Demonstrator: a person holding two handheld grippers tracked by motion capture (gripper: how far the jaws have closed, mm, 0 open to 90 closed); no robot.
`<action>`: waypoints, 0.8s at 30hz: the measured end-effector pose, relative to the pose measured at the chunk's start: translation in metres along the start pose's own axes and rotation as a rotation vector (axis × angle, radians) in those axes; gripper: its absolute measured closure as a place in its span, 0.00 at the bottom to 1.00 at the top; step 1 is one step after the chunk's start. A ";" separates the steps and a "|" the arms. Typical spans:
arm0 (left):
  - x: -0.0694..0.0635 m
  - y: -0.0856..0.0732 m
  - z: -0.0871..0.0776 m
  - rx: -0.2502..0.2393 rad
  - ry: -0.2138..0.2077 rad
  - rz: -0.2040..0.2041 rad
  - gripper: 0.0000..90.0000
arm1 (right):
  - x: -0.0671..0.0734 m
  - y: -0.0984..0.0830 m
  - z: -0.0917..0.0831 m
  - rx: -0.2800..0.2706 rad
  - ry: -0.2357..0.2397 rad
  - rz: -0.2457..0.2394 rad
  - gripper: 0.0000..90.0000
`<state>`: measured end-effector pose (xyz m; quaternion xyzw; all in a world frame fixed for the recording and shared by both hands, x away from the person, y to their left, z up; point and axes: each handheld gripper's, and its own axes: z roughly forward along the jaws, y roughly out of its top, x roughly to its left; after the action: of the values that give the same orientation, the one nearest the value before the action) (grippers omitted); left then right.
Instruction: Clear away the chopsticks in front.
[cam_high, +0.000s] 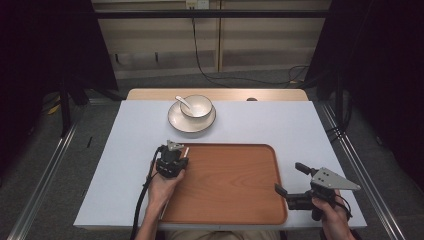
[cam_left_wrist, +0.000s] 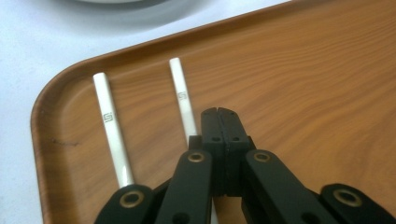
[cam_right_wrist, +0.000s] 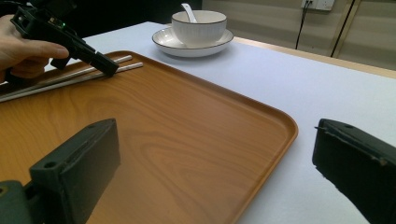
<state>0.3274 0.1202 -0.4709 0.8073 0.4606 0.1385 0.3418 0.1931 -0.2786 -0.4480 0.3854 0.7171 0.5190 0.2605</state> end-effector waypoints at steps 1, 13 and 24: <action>0.001 0.000 0.000 0.006 -0.005 0.001 1.00 | 0.000 0.000 0.000 0.001 -0.001 0.003 0.01; 0.014 -0.004 -0.006 0.009 0.022 -0.019 1.00 | 0.000 0.000 -0.001 0.001 -0.005 0.001 0.01; 0.027 -0.009 -0.011 -0.008 0.060 -0.072 1.00 | 0.000 0.000 0.000 0.000 -0.003 -0.002 0.01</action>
<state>0.3302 0.1505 -0.4717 0.7845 0.4986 0.1520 0.3359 0.1928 -0.2785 -0.4480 0.3854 0.7172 0.5181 0.2621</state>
